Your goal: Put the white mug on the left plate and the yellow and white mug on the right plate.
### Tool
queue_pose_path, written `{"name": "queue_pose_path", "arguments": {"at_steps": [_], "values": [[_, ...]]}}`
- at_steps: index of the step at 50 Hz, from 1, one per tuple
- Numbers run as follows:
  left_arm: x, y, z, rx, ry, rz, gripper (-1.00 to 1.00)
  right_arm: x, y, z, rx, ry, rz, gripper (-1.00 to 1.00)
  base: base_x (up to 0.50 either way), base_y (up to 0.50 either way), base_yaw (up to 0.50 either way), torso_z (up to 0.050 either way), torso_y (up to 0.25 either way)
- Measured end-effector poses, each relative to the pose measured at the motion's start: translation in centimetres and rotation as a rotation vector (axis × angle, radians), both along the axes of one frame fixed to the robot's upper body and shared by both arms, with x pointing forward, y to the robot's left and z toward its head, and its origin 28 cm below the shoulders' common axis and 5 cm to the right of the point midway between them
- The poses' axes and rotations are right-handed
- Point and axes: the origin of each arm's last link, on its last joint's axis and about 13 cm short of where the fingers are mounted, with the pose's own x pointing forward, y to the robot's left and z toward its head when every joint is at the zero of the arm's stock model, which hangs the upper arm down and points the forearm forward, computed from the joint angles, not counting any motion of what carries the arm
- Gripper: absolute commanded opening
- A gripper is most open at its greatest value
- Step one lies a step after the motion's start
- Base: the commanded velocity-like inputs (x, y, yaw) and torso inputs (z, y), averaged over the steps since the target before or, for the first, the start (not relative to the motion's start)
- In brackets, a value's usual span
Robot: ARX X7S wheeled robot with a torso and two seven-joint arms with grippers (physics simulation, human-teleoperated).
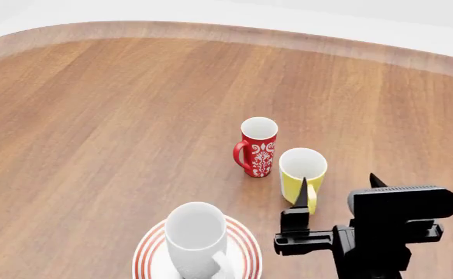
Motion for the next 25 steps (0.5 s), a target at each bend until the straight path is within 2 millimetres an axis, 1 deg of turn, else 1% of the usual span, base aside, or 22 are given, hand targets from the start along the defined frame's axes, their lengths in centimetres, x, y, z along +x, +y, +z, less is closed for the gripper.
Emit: {"name": "queue_pose_path", "arguments": {"at_steps": [11,15,18,25], "values": [[0.0,-0.1,0.0,0.005,0.001,-0.003,1.0,0.3,-0.1,-0.8,-0.02,0.036,-0.024,1.0,0.0,0.0,0.0,0.0,0.0],[0.0,-0.1,0.1,0.008,-0.001,-0.005,1.0,1.0,-0.1,-0.6,-0.024,0.039,-0.026,1.0,0.0,0.0,0.0,0.0,0.0],[0.1,-0.1,0.2,0.012,-0.006,-0.008,1.0,2.2,0.0,0.0,-0.028,0.033,-0.026,1.0,0.0,0.0,0.0,0.0,0.0],[0.1,0.1,0.4,0.021,-0.018,-0.008,1.0,6.9,0.0,1.3,-0.031,0.041,-0.02,1.0,0.0,0.0,0.0,0.0,0.0]]}}
